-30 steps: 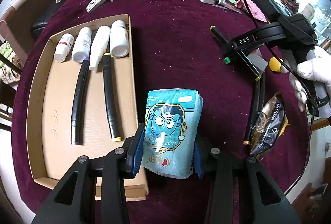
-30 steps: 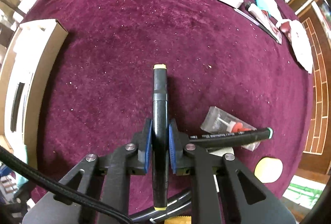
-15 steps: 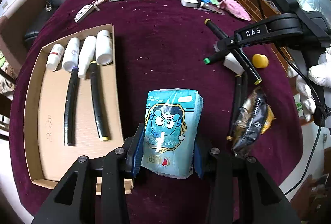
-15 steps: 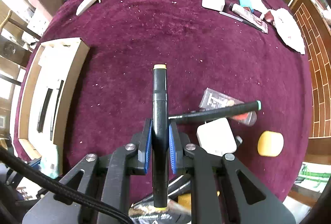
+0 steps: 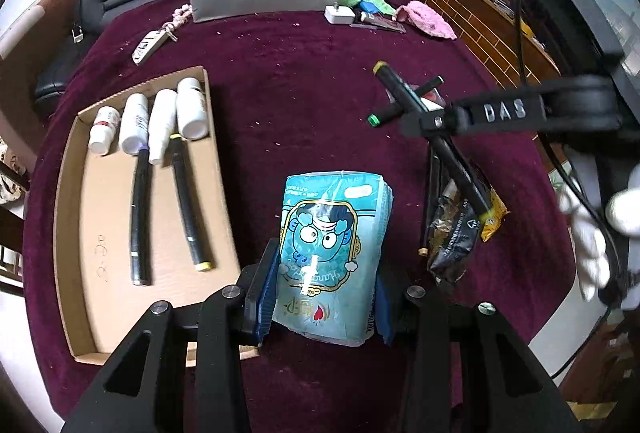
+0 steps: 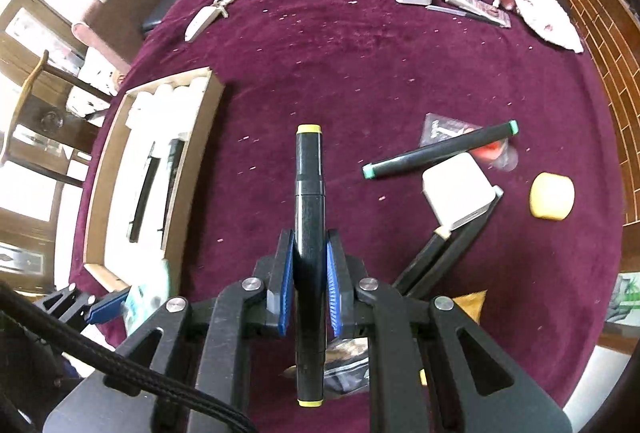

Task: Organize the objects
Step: 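Carry the tissue pack and marker into the tray with both grippers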

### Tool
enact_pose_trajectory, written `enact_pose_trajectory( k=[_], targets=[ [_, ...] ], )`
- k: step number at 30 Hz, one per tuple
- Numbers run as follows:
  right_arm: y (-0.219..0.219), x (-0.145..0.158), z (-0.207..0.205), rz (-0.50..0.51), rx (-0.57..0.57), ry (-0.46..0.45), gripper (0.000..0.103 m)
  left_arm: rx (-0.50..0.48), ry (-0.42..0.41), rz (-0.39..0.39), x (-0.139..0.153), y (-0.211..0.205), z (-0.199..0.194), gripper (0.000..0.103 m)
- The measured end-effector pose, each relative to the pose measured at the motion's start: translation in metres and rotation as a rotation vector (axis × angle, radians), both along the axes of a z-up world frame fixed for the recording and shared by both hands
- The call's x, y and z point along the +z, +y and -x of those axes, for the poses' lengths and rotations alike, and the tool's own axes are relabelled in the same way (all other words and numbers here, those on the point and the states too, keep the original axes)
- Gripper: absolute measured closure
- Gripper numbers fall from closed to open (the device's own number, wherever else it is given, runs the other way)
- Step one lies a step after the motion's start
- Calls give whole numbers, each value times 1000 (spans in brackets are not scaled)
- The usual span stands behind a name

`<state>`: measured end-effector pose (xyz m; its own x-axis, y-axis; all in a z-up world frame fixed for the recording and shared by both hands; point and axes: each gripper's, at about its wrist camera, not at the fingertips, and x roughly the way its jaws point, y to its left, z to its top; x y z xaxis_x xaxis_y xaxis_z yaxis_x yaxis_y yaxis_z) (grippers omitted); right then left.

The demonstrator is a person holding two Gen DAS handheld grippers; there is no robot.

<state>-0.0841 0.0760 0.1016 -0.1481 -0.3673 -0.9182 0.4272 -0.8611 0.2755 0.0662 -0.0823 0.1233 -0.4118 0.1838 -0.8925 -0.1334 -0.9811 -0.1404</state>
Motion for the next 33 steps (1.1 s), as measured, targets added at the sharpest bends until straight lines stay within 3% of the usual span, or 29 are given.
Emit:
enact_pose_trajectory(
  k=[9,17,26,33],
  targets=[
    [-57,4,-22,62,53,-20,91,78,19,14,4,-60,1,68],
    [-123,0,-33,102,108,-56,90,175,-16,49,-15,-133,5,68],
    [-192,-19,-34,161,120,-158,90,230,-72,77,-43,-195,22,68],
    [-234,-45,-23,195,83,-245,90,224,-99,111,-61,-219,44,68]
  ],
)
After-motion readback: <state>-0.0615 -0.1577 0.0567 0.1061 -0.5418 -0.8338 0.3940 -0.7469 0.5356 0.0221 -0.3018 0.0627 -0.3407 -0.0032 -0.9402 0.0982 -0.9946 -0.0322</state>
